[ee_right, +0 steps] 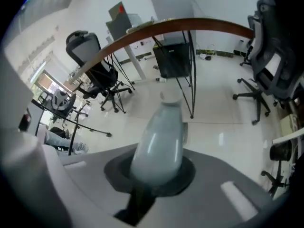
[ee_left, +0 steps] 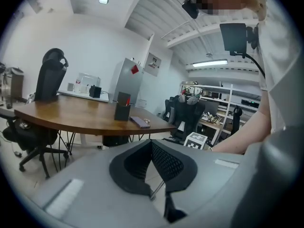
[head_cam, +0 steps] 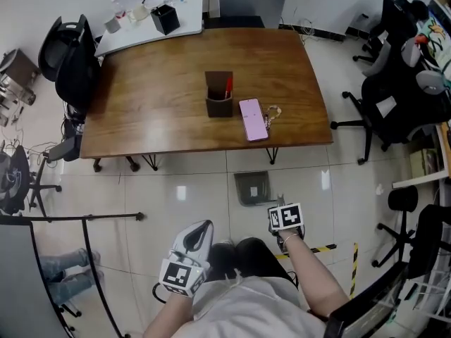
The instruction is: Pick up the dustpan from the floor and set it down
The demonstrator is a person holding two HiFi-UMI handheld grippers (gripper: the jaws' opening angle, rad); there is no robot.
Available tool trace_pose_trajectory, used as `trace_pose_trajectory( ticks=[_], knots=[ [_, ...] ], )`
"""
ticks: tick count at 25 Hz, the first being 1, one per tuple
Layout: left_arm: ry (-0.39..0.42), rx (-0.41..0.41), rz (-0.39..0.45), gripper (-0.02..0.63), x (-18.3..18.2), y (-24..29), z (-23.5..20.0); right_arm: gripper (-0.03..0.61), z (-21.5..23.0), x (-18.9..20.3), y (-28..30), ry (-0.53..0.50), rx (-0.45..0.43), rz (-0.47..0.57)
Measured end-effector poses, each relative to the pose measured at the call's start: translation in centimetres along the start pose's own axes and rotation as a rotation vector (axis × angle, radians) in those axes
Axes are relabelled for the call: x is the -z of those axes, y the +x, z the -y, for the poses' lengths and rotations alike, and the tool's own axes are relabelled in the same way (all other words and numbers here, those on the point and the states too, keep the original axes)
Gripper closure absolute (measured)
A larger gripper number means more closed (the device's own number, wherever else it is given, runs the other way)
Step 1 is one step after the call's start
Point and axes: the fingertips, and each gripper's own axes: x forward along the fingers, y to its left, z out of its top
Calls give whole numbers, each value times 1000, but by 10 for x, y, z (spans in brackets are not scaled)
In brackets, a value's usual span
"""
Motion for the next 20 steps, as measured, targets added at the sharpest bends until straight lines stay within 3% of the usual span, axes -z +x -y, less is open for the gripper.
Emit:
trace_pose_trajectory(
  ticks=[2,7,15,20],
  knots=[
    [-4,0,7,606,-1,1,0,570,-5,-1,4,-9,-13,11],
    [-13,6,14,606,-11,-6,3,577,-16,-8,-7,-23,-65,36],
    [24,53,17,606,-58,-53,19,577,-56,-1,-114,1,-106,129],
    [52,54,90,606,-81,-86,36,577,-77,25,-174,18,-127,229]
  ],
)
